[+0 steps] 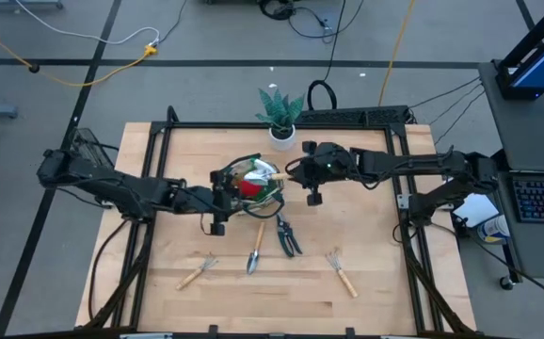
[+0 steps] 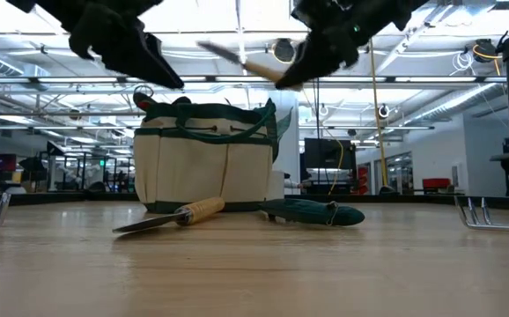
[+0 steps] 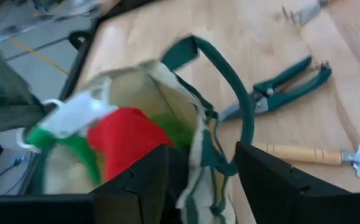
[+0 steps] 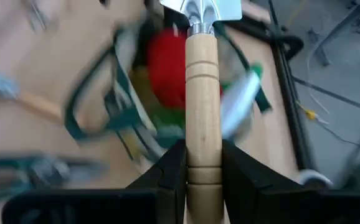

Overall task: Pick & Place Garden tools in Gardening bag
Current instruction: Put the right brown trowel into the brown gardening bag

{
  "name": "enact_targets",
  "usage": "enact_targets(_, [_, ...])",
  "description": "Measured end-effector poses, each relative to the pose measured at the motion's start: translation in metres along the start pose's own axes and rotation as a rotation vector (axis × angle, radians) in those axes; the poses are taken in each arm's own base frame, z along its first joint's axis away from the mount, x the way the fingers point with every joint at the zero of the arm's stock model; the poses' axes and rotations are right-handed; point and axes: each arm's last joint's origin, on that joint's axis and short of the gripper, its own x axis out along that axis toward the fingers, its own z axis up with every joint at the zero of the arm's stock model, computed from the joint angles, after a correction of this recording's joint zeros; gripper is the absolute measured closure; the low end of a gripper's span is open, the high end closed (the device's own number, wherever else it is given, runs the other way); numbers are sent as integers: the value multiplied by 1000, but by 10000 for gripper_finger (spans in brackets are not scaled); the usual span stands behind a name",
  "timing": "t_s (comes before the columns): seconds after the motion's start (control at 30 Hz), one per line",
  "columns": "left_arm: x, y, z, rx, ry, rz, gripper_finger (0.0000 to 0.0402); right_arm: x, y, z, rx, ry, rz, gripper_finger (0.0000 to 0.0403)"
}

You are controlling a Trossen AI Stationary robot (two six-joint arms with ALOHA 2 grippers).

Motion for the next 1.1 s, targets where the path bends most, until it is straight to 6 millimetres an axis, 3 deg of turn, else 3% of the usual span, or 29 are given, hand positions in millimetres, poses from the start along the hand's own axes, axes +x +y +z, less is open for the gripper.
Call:
enact_targets(0.17, [11, -6, 0, -24, -2, -37, 235, 2, -3, -3, -188, 92, -134, 340])
enact_targets(0.27, [13, -6, -1, -49, 11, -36, 249, 2, 0, -2, -393, 133, -148, 340])
enact_targets(0.4, [13, -6, -3, -90, 30, -21, 266, 2, 8, 4, -691, 142, -155, 340])
enact_targets(0.63, [13, -6, -6, -112, 63, -11, 285, -2, 14, 22, -993, 224, -377, 340])
enact_targets(0.73, [13, -6, -7, -109, 70, -11, 284, -4, 15, 28, -1099, 239, -420, 340])
enact_targets(0.97, [13, -4, -7, -95, 73, 48, 255, 17, 21, 25, -1311, 295, -399, 340])
enact_targets(1.1, [12, -3, -7, -76, 72, 62, 237, 34, 24, 17, -1317, 406, -422, 340])
